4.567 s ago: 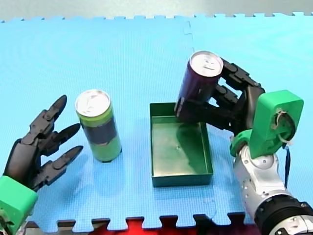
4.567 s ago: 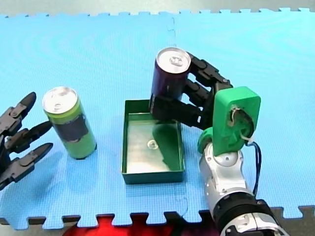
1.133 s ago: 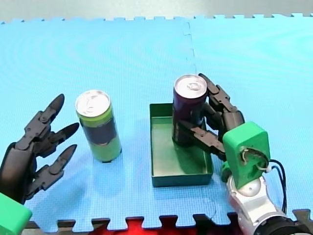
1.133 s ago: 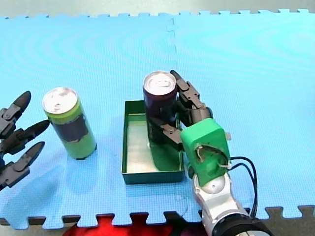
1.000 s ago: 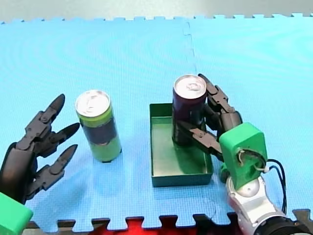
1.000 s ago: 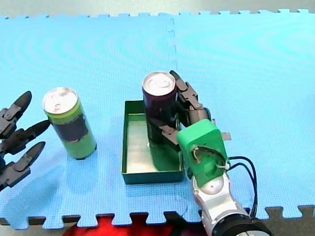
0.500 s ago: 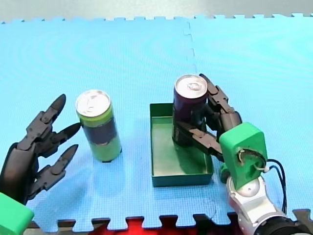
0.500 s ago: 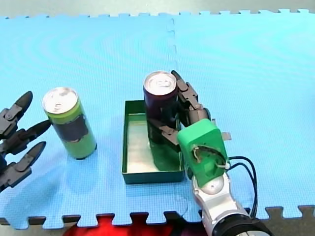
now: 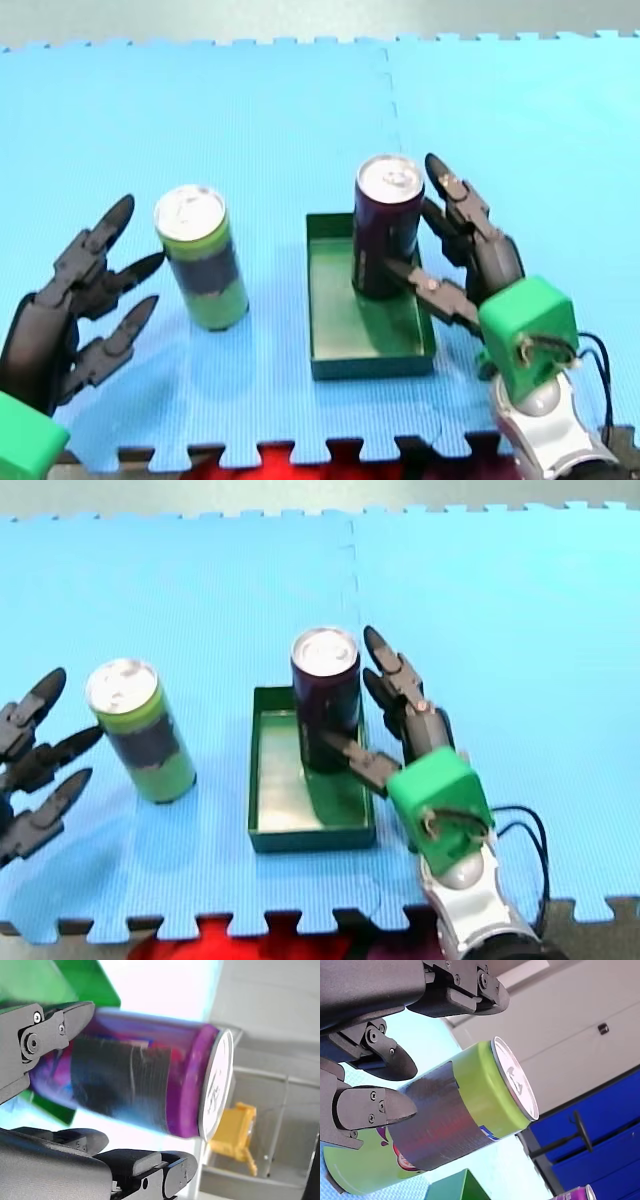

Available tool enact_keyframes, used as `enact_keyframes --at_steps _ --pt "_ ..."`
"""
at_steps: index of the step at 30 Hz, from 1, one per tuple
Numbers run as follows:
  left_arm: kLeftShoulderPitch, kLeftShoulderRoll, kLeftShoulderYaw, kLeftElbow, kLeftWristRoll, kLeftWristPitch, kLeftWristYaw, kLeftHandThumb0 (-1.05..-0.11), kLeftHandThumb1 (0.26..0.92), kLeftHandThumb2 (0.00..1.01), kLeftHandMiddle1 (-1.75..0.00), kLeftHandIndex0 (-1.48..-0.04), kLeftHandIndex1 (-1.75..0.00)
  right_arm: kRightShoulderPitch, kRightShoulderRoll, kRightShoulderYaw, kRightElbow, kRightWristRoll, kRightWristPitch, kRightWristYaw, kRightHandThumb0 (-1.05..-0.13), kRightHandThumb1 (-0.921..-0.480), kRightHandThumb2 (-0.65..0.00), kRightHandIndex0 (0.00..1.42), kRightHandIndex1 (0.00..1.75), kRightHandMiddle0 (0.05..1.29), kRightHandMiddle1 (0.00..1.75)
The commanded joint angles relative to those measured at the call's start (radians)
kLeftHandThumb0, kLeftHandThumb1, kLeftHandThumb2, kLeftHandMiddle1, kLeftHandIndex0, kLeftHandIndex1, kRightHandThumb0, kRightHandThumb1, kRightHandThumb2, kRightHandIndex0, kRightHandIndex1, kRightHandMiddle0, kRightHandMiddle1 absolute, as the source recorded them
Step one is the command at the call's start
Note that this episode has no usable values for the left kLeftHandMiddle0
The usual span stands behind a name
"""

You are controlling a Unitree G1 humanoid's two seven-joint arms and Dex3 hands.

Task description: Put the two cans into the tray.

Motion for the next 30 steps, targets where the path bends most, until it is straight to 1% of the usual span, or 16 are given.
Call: enact_keyframes --at_steps 1,2,4,7,9,12,14,16,17,20,23,25,27,28,29,30 --pt "-0.012 0.008 0.003 0.008 0.000 0.002 0.003 -1.048 0.921 0.38 0.00 -0.26 0.00 0.044 -0.032 0.043 -0.141 -0.078 0.107 -0.042 -1.048 -0.784 -0.002 0.25 0.00 0.20 0.00" --pt "-0.013 0.009 0.003 0.009 -0.001 0.002 0.002 -1.048 0.921 0.38 0.00 -0.26 0.00 0.053 -0.033 0.048 -0.159 -0.088 0.123 -0.046 -1.048 -0.784 -0.002 0.24 0.00 0.19 0.00" --pt "-0.013 0.010 0.003 0.010 -0.001 0.001 0.000 -1.048 0.921 0.38 0.00 -0.26 0.00 0.073 -0.038 0.056 -0.196 -0.095 0.145 -0.035 -1.048 -0.785 -0.002 0.22 0.00 0.19 0.00" --pt "-0.013 0.009 0.003 0.010 -0.002 0.001 0.000 -1.048 0.921 0.39 0.00 -0.25 0.00 0.096 -0.050 0.061 -0.237 -0.085 0.162 -0.003 -1.048 -0.784 -0.001 0.20 0.00 0.18 0.00" --pt "-0.013 0.008 0.002 0.008 -0.003 0.002 -0.001 -1.048 0.921 0.39 0.00 -0.25 0.00 0.111 -0.059 0.059 -0.259 -0.064 0.165 0.028 -1.048 -0.783 -0.001 0.19 0.00 0.18 0.00" --pt "-0.018 0.009 0.003 0.013 -0.008 0.004 -0.004 -1.048 0.921 0.39 0.00 -0.25 0.00 0.129 -0.072 0.050 -0.286 -0.014 0.166 0.087 -1.048 -0.777 0.000 0.17 0.00 0.17 0.00" --pt "-0.023 0.009 0.004 0.020 -0.012 0.004 -0.008 -1.048 0.921 0.39 0.00 -0.25 0.00 0.138 -0.081 0.045 -0.305 0.016 0.173 0.117 -1.048 -0.771 0.001 0.17 0.00 0.17 0.00" --pt "-0.027 0.009 0.005 0.026 -0.019 0.003 -0.014 -1.048 0.921 0.38 0.00 -0.25 0.00 0.148 -0.087 0.043 -0.325 0.030 0.182 0.131 -1.048 -0.755 0.001 0.19 0.01 0.16 0.00" --pt "-0.029 0.009 0.006 0.029 -0.023 0.003 -0.019 -1.048 0.921 0.38 0.00 -0.25 0.00 0.153 -0.090 0.043 -0.335 0.034 0.188 0.134 -1.048 -0.737 0.001 0.20 0.01 0.16 0.00" --pt "-0.032 0.010 0.008 0.035 -0.032 0.001 -0.028 -1.048 0.921 0.38 0.00 -0.25 0.00 0.174 -0.101 0.044 -0.368 0.042 0.205 0.146 -1.048 -0.719 0.001 0.20 0.02 0.17 0.00" --pt "-0.034 0.011 0.009 0.036 -0.035 0.002 -0.031 -1.048 0.921 0.38 0.00 -0.25 0.00 0.204 -0.113 0.043 -0.421 0.050 0.245 0.163 -1.048 -0.707 0.000 0.21 0.02 0.17 0.00" --pt "-0.036 0.012 0.011 0.038 -0.038 0.002 -0.035 -1.048 0.921 0.38 0.00 -0.25 0.00 0.227 -0.122 0.041 -0.466 0.055 0.281 0.174 -1.048 -0.701 0.001 0.21 0.02 0.17 0.00" --pt "-0.037 0.013 0.012 0.041 -0.041 0.001 -0.038 -1.048 0.921 0.38 0.00 -0.25 0.00 0.253 -0.140 0.032 -0.511 0.069 0.315 0.194 -1.048 -0.695 0.000 0.21 0.02 0.17 0.00" --pt "-0.038 0.013 0.012 0.044 -0.043 0.000 -0.039 -1.048 0.921 0.38 0.00 -0.25 0.00 0.267 -0.151 0.025 -0.532 0.081 0.330 0.206 -1.048 -0.694 0.000 0.21 0.02 0.17 0.00" --pt "-0.039 0.013 0.013 0.046 -0.043 -0.001 -0.040 -1.048 0.921 0.38 0.00 -0.25 0.00 0.278 -0.158 0.020 -0.549 0.091 0.343 0.216 -1.046 -0.691 0.000 0.22 0.02 0.16 0.00" --pt "-0.040 0.012 0.013 0.049 -0.044 -0.004 -0.040 -1.048 0.921 0.38 0.00 -0.25 0.00 0.293 -0.164 0.014 -0.572 0.105 0.358 0.228 -1.044 -0.689 0.000 0.22 0.01 0.16 0.00"
